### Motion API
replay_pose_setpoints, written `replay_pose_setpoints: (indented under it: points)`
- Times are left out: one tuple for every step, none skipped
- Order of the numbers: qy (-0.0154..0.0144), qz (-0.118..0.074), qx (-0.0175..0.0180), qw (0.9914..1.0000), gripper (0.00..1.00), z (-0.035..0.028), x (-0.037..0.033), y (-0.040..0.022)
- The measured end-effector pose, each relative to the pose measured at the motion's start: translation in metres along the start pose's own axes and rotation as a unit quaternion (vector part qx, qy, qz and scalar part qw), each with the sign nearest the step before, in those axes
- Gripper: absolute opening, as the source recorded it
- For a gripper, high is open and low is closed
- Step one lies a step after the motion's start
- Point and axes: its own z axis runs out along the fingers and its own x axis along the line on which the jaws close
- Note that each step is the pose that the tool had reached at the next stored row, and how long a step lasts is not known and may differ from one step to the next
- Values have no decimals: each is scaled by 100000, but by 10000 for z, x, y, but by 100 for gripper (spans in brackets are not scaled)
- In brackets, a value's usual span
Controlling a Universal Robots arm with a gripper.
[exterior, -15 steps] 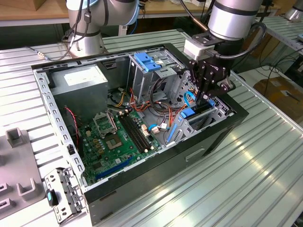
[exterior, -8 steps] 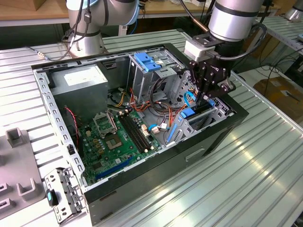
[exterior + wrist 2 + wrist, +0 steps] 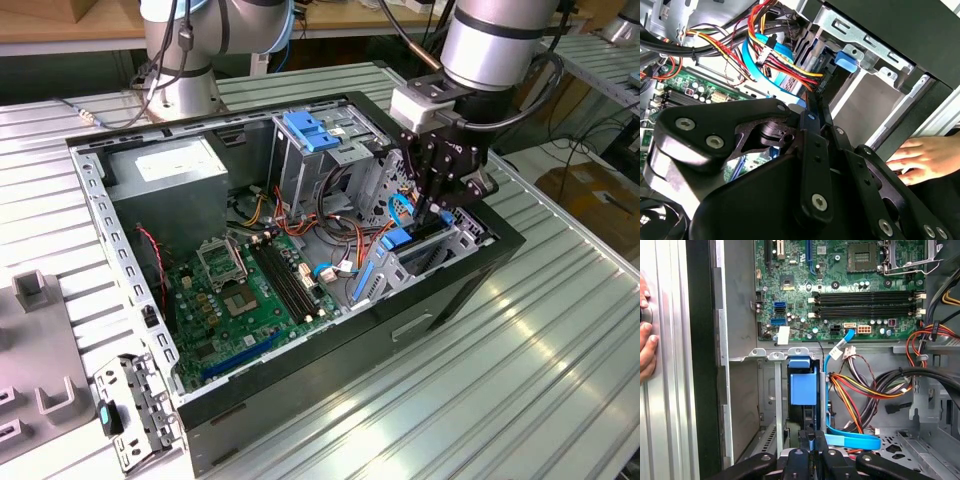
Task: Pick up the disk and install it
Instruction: 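Insert the second disk wire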
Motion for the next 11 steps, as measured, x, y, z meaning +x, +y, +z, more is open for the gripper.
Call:
replay_pose_setpoints:
  points:
    - [-21,0,0,100000,16,3,2,-1]
    - [-60,4,-2,100000,16,7,3,-2]
    - [-119,9,-2,100000,16,13,5,-3]
    - [-187,11,-1,100000,16,18,7,-4]
    - [-222,14,-3,100000,16,20,8,-4]
    - [-239,15,-4,100000,16,20,8,-4]
    - [-283,17,-6,100000,16,20,8,-4]
    - [-349,18,-7,99999,16,19,8,-4]
    - [-471,27,-8,99999,16,18,9,-4]
    - [-612,35,-8,99998,16,17,8,-4]
    - [-848,50,-11,99996,16,11,9,-5]
